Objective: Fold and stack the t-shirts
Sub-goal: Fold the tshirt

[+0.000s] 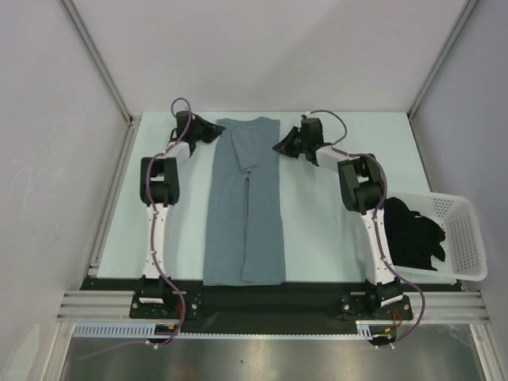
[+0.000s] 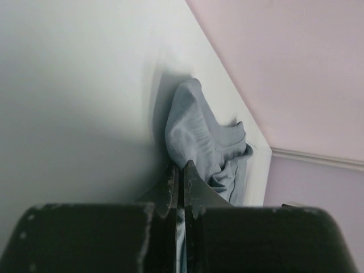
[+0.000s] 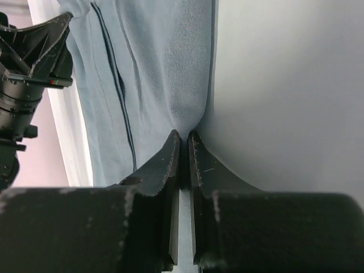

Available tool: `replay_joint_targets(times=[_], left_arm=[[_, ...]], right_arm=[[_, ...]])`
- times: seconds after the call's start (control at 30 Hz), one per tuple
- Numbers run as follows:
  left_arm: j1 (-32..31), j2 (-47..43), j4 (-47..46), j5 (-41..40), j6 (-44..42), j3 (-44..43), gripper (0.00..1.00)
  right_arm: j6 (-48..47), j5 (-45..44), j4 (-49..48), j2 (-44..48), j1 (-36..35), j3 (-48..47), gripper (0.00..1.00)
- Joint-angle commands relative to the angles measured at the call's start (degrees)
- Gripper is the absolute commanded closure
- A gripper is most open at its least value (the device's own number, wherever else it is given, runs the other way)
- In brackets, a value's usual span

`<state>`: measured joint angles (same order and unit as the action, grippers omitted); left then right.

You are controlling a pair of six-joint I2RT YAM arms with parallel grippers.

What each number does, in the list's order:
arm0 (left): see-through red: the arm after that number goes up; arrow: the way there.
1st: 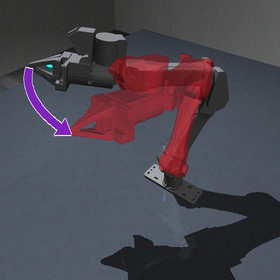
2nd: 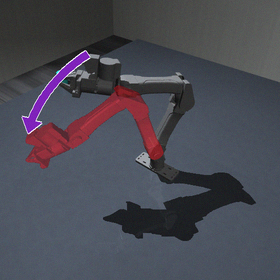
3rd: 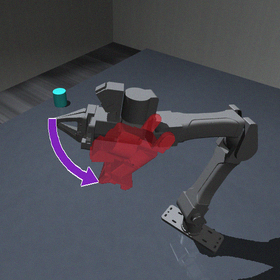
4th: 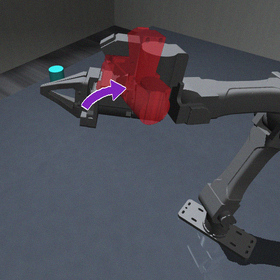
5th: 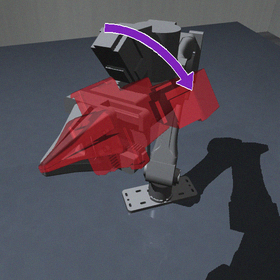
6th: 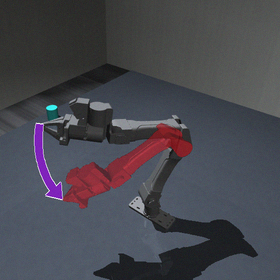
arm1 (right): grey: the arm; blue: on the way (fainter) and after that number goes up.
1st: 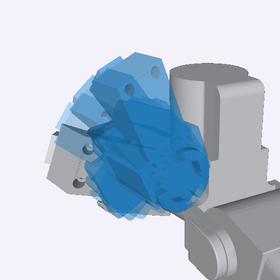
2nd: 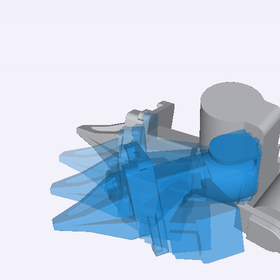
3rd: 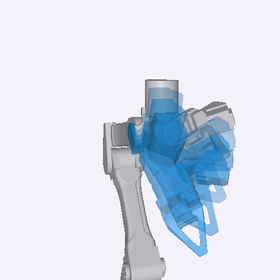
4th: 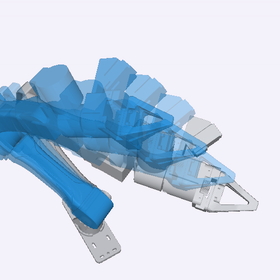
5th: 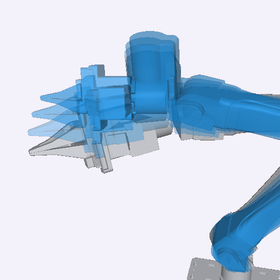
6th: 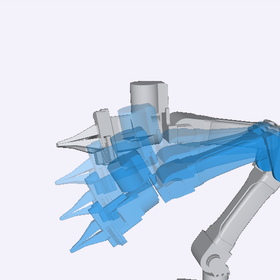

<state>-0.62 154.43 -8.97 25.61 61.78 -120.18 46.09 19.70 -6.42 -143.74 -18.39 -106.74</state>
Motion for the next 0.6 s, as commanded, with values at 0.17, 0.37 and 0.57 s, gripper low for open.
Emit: replay_joint_targets(times=[0.17,0.37,0.57], left_arm=[[-4.12,5.09,1.32,-3.98,4.93,-10.94,1.00],[-3.95,7.11,2.02,-6.62,4.84,-17.52,0.97],[-2.72,-0.51,11.84,-9.60,-3.66,-13.61,0.66]], right_arm=[[-3.98,-0.74,-2.29,4.36,4.94,4.53,0.96],[-8.73,2.27,5.79,-1.80,5.73,-6.72,0.93],[-12.85,1.31,19.10,1.78,6.35,-9.71,0.48]])
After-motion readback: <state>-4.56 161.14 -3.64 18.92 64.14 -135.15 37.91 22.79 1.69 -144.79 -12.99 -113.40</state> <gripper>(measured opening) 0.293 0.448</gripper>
